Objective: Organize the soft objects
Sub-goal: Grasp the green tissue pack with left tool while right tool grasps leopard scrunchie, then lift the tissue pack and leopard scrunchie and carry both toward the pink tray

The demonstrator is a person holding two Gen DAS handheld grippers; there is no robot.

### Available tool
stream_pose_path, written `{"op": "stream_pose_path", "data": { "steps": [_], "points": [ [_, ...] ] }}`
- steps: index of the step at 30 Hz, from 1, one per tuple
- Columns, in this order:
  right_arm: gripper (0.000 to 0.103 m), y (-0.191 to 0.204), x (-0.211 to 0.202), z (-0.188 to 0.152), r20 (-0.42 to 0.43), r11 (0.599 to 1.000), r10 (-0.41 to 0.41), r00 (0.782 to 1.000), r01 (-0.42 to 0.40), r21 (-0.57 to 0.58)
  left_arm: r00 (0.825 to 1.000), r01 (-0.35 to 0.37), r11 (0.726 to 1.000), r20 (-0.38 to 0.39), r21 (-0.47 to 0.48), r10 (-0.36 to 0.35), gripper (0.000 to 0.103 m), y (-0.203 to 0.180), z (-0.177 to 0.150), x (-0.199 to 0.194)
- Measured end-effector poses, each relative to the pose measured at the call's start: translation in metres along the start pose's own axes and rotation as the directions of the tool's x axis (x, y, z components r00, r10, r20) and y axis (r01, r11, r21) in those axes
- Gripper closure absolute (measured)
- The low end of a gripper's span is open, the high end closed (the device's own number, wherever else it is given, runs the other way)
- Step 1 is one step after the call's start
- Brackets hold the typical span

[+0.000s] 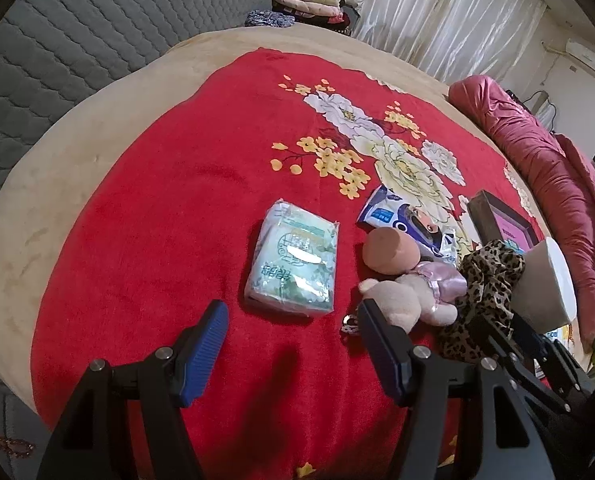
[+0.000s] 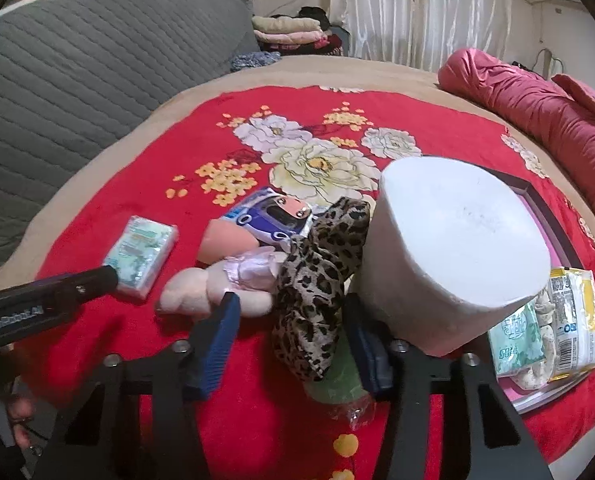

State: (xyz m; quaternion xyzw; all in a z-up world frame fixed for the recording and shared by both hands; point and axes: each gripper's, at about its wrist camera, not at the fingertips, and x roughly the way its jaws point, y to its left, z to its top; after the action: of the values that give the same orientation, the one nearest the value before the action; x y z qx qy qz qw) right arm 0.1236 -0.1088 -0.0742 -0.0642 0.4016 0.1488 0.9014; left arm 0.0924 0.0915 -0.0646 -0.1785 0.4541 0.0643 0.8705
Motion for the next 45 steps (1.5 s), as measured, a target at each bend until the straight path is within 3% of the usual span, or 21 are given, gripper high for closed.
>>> {"op": "stream_pose_path", "data": {
  "steps": [4,7,16,22,29,36,45],
  "points": [
    [0.072,-0.002,0.006,-0.001,-0.003,1.0,-0.015,1.0,0.015,0.001,1.0,0.008,1.0,0.0,-0.005,-0.008,0.036,0.0,0.001,0.004],
    [0.08,-0.005,0.009,-0.001,-0.006,1.0,-0.004,1.0,0.004,0.003,1.0,-0.007,1.0,-0.008,-0.002,0.007,0.036,0.0,0.003,0.012],
    [0.082,-0.002,0.01,-0.003,-0.005,0.999,0.023,1.0,-0.023,-0.026,0.996,-0.076,0.996,-0.032,0.051,0.078,0.036,-0.008,0.01,0.042],
    [0.084,-0.003,0.013,-0.005,-0.018,0.998,0.05,0.999,-0.05,-0.022,0.993,-0.107,0.994,-0.044,0.036,0.109,0.036,-0.007,0.015,0.057],
    [0.091,-0.006,0.005,-0.002,0.024,0.996,0.091,0.996,-0.09,-0.01,0.995,-0.095,0.995,-0.04,0.01,0.095,0.036,-0.002,0.017,0.06],
    [0.091,0.002,-0.009,-0.002,0.068,0.993,0.109,0.992,-0.105,-0.052,0.996,-0.081,0.997,-0.026,-0.015,0.081,0.051,0.005,0.016,0.057],
    [0.091,0.002,-0.025,-0.005,0.092,0.992,0.111,0.99,-0.105,-0.074,0.998,-0.058,0.998,-0.003,0.003,0.058,0.053,0.0,0.004,0.038]
  ]
}}
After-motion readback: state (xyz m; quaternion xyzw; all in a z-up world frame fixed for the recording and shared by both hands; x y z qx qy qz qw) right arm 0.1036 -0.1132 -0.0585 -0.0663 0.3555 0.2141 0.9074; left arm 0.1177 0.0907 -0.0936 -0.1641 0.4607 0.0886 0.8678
